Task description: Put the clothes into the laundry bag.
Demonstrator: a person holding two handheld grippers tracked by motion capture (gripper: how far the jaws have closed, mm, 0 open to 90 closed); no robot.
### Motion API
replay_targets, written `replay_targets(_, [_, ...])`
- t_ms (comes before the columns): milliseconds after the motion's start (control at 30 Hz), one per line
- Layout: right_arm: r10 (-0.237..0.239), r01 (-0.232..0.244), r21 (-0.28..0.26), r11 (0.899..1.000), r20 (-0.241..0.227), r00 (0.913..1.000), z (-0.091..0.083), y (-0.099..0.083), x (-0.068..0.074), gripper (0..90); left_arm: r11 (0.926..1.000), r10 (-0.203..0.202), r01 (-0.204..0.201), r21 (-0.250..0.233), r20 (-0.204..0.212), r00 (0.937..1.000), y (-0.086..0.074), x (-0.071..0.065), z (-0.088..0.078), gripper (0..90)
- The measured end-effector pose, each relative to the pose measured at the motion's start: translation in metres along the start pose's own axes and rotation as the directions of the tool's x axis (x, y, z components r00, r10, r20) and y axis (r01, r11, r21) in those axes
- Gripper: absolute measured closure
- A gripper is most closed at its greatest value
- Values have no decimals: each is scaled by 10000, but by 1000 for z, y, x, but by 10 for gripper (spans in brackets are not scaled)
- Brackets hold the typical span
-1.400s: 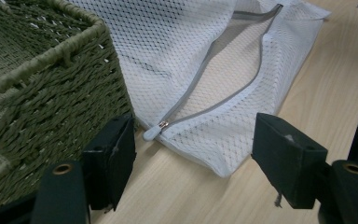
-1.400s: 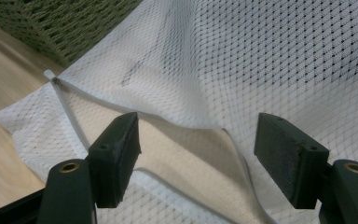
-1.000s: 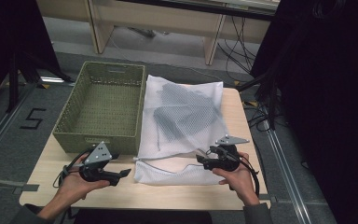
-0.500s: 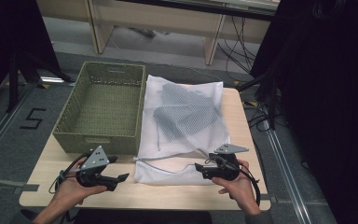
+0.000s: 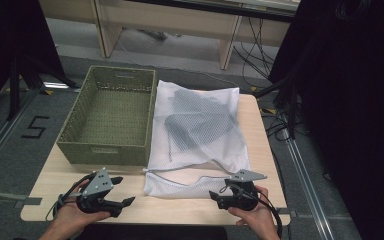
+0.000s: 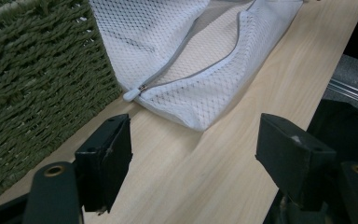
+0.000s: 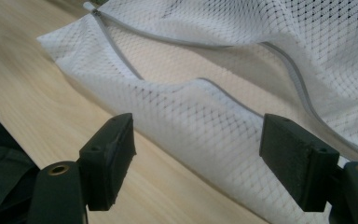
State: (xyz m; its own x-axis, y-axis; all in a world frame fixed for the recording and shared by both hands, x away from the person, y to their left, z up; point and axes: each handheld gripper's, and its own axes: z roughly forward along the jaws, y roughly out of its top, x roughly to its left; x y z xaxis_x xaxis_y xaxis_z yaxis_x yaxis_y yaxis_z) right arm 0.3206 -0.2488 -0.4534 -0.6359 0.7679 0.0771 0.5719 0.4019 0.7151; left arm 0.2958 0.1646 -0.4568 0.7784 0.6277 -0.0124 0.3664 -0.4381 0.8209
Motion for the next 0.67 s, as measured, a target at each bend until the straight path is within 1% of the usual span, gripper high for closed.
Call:
replay_targets(33, [-8, 8, 51, 10000, -39, 10000, -1, -1, 1, 273, 9999, -72, 73, 94, -126, 9999, -1, 0, 0, 266])
replay_targets(67, [-97, 96, 84, 9999, 26, 10000, -2, -3, 2, 272, 9999, -72, 73, 94, -126, 9999, -1, 0, 0, 265])
replay_targets(100, [93, -93, 181, 9998, -28, 10000, -3, -4, 5, 272, 10000, 14, -14, 58, 62, 10000, -1, 1, 2, 265])
replay_targets(133, [-184, 183, 112, 9998, 73, 9998, -3, -5, 4, 272, 9998, -105, 105, 145, -38, 9999, -1, 0, 2, 265])
replay_targets(167, [-123, 122, 276, 9995, 50, 9999, -4, -5, 5, 271, 10000, -55, 55, 18, -87, 9999, -1, -1, 3, 264])
replay_targets(200, [-84, 82, 226, 9997, 71, 9999, -4, -5, 6, 271, 10000, 19, -18, 46, -144, 9999, -2, 0, 4, 262])
replay_targets(233, [57, -59, 244, 9997, 98, 9999, -4, -5, 7, 271, 9994, -35, 36, 348, -23, 10000, -1, 1, 2, 258])
replay_targets(267, [39, -42, 266, 9996, 106, 9999, -4, -5, 7, 271, 9994, -35, 36, 348, -23, 10000, -1, 1, 2, 255])
replay_targets(300, [86, -89, 312, 9995, 104, 9999, -4, -5, 7, 271, 9997, 103, -101, 216, -89, 9999, -1, 2, 3, 255])
replay_targets(333, [74, -78, 332, 9994, 138, 9999, -4, -5, 7, 271, 9997, 103, -101, 216, -89, 9999, -1, 2, 3, 255])
replay_targets(367, [50, -55, 318, 9995, 153, 9999, -4, -5, 6, 271, 9998, 68, -65, 181, -111, 9999, -1, 2, 4, 254])
replay_targets(400, [-147, 141, 331, 9994, 176, 9997, -4, -5, 4, 271, 9998, 68, -65, 181, -111, 9999, -1, 2, 4, 254])
replay_targets(433, [-185, 179, 309, 9994, 189, 9997, -3, -5, 4, 271, 9997, -145, 148, 187, -166, 9998, -1, 1, 4, 254])
replay_targets(533, [-54, 48, 370, 9993, 165, 9998, -4, -5, 5, 271, 9999, -59, 61, 137, -163, 9999, -1, 2, 5, 250])
replay_targets(567, [-222, 216, 305, 9993, 209, 9995, -3, -5, 3, 271, 9992, 69, -60, 399, -224, 9997, -1, 3, 4, 250])
replay_targets(600, [-222, 216, 305, 9993, 209, 9995, -3, -5, 3, 271, 9992, 69, -60, 399, -224, 9997, -1, 3, 4, 250])
replay_targets(633, [-352, 349, 149, 9993, 190, 9992, -2, -5, 2, 271, 9993, 57, -49, 364, -213, 9998, -2, 4, 5, 249])
replay_targets(667, [-256, 251, 291, 9993, 183, 9995, -3, -5, 3, 271, 9993, 57, -49, 364, -213, 9998, -2, 4, 5, 249])
